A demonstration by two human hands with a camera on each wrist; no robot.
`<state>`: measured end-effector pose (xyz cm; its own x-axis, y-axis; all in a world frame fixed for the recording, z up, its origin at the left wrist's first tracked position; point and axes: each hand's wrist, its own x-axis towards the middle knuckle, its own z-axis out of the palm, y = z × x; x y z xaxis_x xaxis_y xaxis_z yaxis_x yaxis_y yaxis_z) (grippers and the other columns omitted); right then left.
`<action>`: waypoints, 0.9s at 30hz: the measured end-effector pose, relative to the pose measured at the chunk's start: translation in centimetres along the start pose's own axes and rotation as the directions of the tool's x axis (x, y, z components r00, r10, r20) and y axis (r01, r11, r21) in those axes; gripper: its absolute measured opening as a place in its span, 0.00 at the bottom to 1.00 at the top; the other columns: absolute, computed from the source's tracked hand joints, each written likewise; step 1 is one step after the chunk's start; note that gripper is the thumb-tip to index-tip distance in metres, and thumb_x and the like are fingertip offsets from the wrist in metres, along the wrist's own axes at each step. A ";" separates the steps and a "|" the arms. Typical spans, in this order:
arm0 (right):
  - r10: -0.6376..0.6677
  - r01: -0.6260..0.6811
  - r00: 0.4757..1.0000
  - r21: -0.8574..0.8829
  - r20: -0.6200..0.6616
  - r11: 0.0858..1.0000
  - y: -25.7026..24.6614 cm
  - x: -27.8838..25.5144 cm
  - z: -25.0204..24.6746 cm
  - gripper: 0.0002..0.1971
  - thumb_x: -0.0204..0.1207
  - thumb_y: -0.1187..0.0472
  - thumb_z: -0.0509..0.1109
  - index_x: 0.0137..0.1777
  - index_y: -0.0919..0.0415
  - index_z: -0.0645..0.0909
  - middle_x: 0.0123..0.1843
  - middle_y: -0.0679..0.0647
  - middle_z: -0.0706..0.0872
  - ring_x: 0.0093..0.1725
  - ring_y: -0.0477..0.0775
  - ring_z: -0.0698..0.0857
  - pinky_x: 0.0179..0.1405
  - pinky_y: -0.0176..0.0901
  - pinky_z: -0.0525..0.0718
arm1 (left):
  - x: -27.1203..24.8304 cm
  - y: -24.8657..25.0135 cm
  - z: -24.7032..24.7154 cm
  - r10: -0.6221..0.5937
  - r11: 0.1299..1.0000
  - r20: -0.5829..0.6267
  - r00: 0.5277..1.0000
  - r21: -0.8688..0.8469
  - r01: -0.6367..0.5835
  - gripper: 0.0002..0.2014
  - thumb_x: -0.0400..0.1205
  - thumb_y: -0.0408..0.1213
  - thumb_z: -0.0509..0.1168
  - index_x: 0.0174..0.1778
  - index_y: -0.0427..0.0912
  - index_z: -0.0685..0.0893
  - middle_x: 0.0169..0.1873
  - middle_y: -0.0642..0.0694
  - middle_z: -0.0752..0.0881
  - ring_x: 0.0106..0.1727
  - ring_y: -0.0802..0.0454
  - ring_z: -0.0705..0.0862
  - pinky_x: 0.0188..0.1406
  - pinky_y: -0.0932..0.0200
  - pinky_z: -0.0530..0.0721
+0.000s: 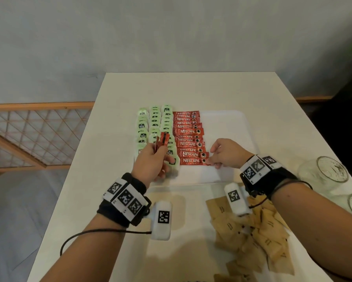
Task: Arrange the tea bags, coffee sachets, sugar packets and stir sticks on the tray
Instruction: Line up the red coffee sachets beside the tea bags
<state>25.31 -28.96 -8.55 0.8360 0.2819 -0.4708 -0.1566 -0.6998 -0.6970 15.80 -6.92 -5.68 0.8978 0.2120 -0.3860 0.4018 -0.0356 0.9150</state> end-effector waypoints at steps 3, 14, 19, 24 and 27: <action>0.010 -0.010 1.000 -0.012 -0.007 1.000 0.0 0.0 -0.1 0.19 0.69 0.60 0.81 0.53 0.60 0.75 0.41 0.58 0.91 0.33 0.51 0.86 0.35 0.43 0.81 | -0.2 -0.1 0.0 0.012 1.000 0.093 0.996 -0.003 -0.011 0.08 0.86 0.42 0.64 0.49 0.40 0.79 0.38 0.44 0.92 0.26 0.46 0.85 0.26 0.56 0.74; -0.228 0.235 0.972 0.334 -0.062 0.913 -3.1 -6.1 1.0 0.17 0.83 0.46 0.64 0.55 0.58 0.86 0.30 0.53 0.82 0.27 0.48 0.79 0.29 0.34 0.78 | -2.0 0.1 2.3 0.097 0.969 0.250 0.963 0.195 -0.149 0.09 0.84 0.45 0.66 0.45 0.44 0.86 0.36 0.40 0.92 0.17 0.54 0.73 0.15 0.65 0.68; -0.191 0.190 0.981 0.378 -0.037 0.906 -3.0 -7.8 1.4 0.15 0.84 0.49 0.65 0.44 0.58 0.87 0.24 0.51 0.78 0.21 0.43 0.72 0.26 0.35 0.72 | -2.2 -0.3 2.7 0.285 0.890 0.256 0.924 0.287 -0.354 0.04 0.81 0.42 0.71 0.41 0.50 0.89 0.30 0.54 0.87 0.23 0.65 0.75 0.29 0.68 0.72; -0.105 0.083 0.994 0.588 0.003 0.804 -2.6 -8.5 0.9 0.07 0.80 0.62 0.68 0.43 0.64 0.84 0.32 0.55 0.78 0.26 0.49 0.73 0.33 0.42 0.79 | -3.4 0.0 3.1 0.377 0.878 0.233 0.897 0.219 -0.426 0.09 0.82 0.40 0.70 0.54 0.43 0.91 0.26 0.65 0.84 0.26 0.71 0.76 0.30 0.76 0.70; -0.133 0.135 0.990 0.602 -0.048 0.787 -1.8 -8.9 0.4 0.07 0.81 0.68 0.66 0.51 0.69 0.85 0.34 0.57 0.81 0.30 0.51 0.79 0.41 0.47 0.85 | -3.6 0.2 2.8 0.264 0.954 0.118 0.957 0.115 -0.277 0.11 0.82 0.42 0.69 0.57 0.44 0.89 0.29 0.59 0.83 0.20 0.68 0.73 0.21 0.75 0.69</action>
<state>17.97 -29.96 -3.34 0.8737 0.3402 -0.3477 -0.3271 -0.1180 -0.9376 13.12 -10.44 -4.40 0.9868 0.0782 -0.1416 0.1549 -0.2052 0.9664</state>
